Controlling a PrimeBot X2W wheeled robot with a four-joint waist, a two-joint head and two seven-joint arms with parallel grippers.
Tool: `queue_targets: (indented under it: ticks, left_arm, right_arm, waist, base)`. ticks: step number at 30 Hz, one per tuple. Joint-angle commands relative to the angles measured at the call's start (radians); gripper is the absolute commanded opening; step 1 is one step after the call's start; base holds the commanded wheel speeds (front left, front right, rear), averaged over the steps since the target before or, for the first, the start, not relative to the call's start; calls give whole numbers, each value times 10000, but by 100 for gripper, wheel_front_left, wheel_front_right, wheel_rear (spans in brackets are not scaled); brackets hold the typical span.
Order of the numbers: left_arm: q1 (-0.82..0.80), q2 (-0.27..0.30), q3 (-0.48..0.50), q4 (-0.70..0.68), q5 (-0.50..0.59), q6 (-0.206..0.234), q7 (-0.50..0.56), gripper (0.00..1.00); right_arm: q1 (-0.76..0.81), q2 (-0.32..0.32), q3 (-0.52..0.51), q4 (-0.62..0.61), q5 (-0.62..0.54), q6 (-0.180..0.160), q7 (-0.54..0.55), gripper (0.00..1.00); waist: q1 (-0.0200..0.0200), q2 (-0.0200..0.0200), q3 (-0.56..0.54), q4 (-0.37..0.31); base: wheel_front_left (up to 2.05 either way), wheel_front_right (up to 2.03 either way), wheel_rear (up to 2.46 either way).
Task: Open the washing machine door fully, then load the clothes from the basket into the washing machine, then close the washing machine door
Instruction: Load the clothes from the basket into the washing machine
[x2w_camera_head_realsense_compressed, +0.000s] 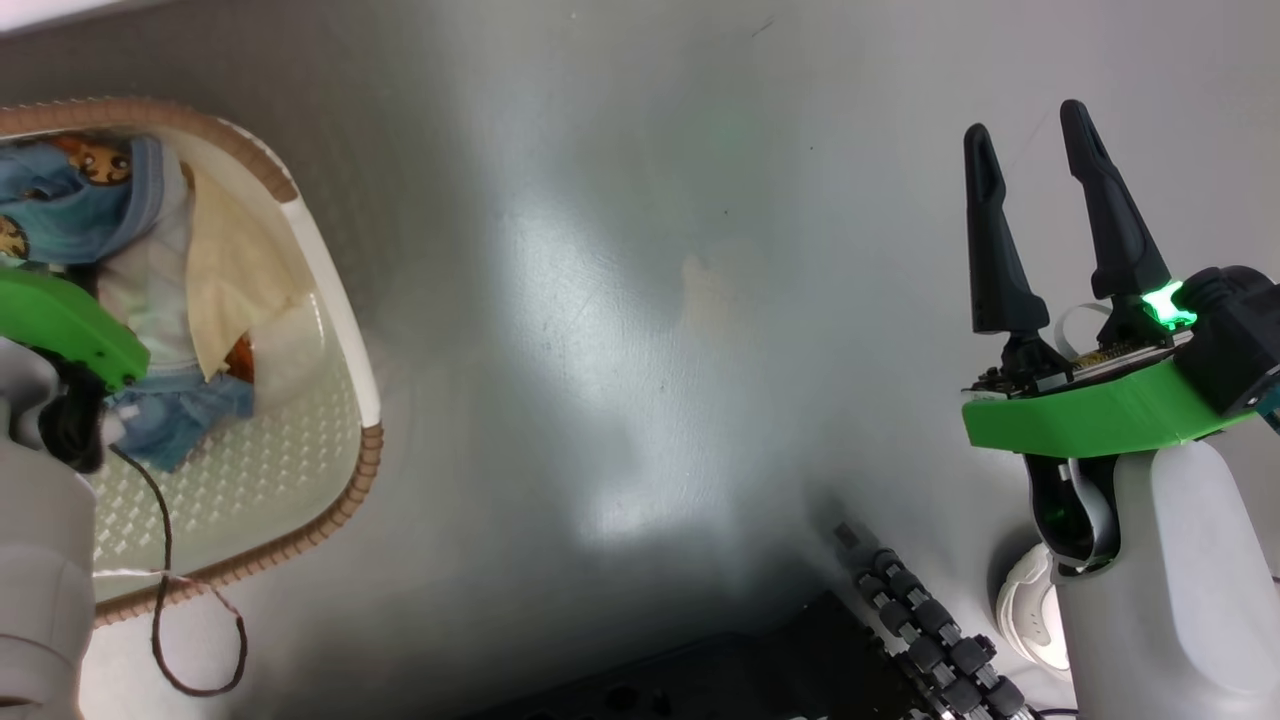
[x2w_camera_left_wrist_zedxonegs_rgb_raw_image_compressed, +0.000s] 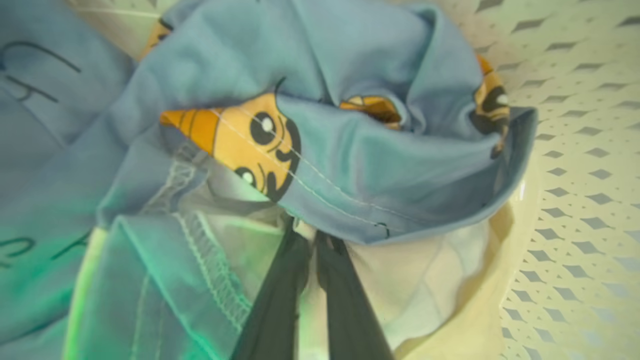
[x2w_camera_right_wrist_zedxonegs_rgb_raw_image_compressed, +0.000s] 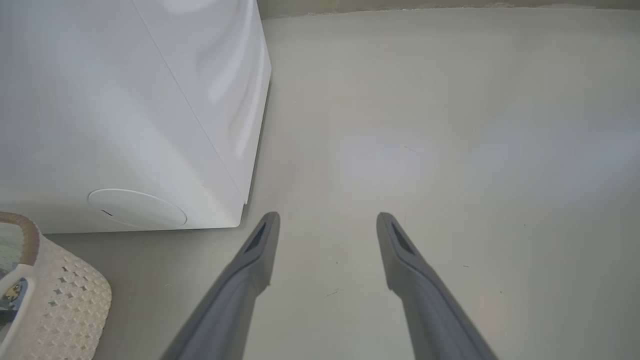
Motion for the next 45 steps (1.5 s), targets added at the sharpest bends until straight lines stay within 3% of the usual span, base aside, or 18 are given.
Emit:
queue_targets:
  ticks: [1, 15, 29, 34, 45]
  left_arm:
    - [327, 267, 75, 29, -77, -16, -134, 0]
    - [1402, -367, -284, -699, -884, -29, -1503, 0]
    - [3770, -750, -857, -1987, -1852, -30, -3013, 0]
    - [4661, -888, -767, -2493, -1655, -13, -3104, 0]
    - [7178, -1565, -149, -5121, -315, 646, -3111, 0]
  right_arm:
    - [303, 11, 78, -210, -174, 16, -48, 100]
    - [391, 11, -1, 168, -282, 16, -48, 100]
    - [1137, 11, -246, 809, -512, 16, -48, 100]
    - [1721, 11, -253, 1028, -731, 16, -48, 100]
    - [2874, 11, -236, 1383, -896, 16, -48, 100]
  waist:
    - [1, 0, -28, 39]
    - [1, 0, -1343, 634]
    - [1, 0, -4281, 1569]
    - [1, 0, -5502, 1898]
    - [1, 0, -7787, 2502]
  base:
    - [0, 0, 0]
    - [0, 0, 0]
    - [0, 0, 0]
    - [0, 0, 0]
    - [0, 0, 0]
